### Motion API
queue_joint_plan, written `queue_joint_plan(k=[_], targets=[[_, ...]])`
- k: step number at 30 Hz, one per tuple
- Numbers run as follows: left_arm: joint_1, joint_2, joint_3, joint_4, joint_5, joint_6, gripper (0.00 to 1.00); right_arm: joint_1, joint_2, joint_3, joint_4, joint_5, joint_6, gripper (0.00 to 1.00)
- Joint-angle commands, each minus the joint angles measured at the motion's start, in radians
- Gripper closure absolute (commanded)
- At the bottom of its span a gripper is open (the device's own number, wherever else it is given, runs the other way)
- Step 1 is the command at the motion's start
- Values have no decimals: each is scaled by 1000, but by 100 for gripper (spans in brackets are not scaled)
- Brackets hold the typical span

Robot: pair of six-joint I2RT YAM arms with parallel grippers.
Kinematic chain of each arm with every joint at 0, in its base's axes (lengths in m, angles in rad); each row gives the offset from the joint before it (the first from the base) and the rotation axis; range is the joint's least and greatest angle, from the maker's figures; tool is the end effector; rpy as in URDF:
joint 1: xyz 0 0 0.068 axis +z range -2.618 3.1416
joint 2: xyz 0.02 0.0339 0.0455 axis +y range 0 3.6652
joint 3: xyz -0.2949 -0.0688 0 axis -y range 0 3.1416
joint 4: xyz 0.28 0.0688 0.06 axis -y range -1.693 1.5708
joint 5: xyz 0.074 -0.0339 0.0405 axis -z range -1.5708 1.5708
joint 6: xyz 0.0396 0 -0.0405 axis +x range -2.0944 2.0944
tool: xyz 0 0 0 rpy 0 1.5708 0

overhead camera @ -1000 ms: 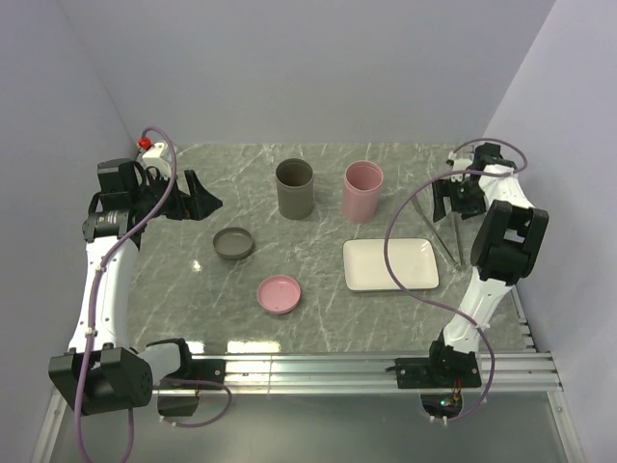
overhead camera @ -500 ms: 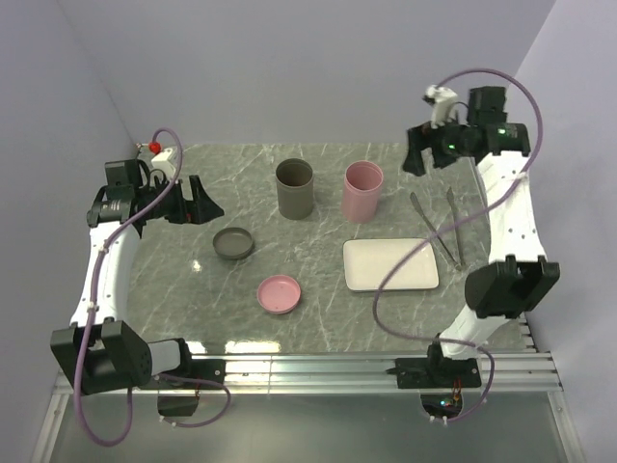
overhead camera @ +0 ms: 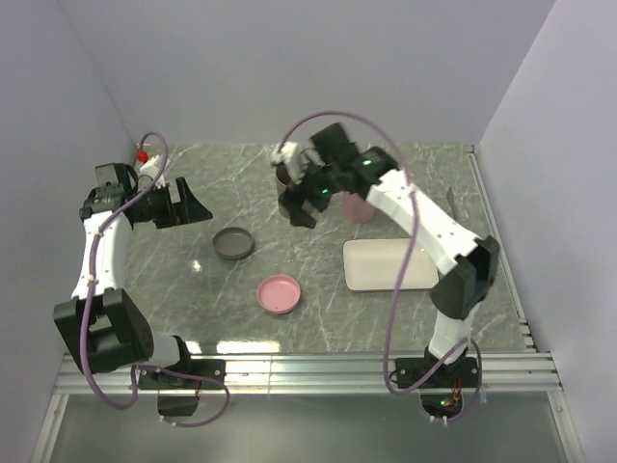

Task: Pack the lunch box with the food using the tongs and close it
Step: Pick up the box lid from the center of the board.

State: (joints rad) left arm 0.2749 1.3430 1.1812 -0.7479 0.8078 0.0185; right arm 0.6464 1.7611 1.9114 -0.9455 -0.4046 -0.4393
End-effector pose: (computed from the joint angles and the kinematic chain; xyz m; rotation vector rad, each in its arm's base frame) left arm 0.2981 0.0543 0.3349 0.0397 2.2771 -0.8397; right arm 0.3266 0.2660 0.4255 -1.3825 1.9104 0.5786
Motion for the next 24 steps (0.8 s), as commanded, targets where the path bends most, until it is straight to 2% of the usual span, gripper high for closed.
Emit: queue_joint_plan(k=[1,5,12,16,24], targets=[[41,30,46,-28,73,14,1,97,69,57,88,18,-84,0],[75,53,63,-50,76,23,1,217,138,31,189,12,-212,0],[86,68,32,-38,73,9,1,295,239,-98,427,-16,-349,1],[87,55,34,-42,73,15,1,308,328,-34,496,0,-342,2],[86,58,51,-61,51,26,1,315,478,64,499,21,-346,6]])
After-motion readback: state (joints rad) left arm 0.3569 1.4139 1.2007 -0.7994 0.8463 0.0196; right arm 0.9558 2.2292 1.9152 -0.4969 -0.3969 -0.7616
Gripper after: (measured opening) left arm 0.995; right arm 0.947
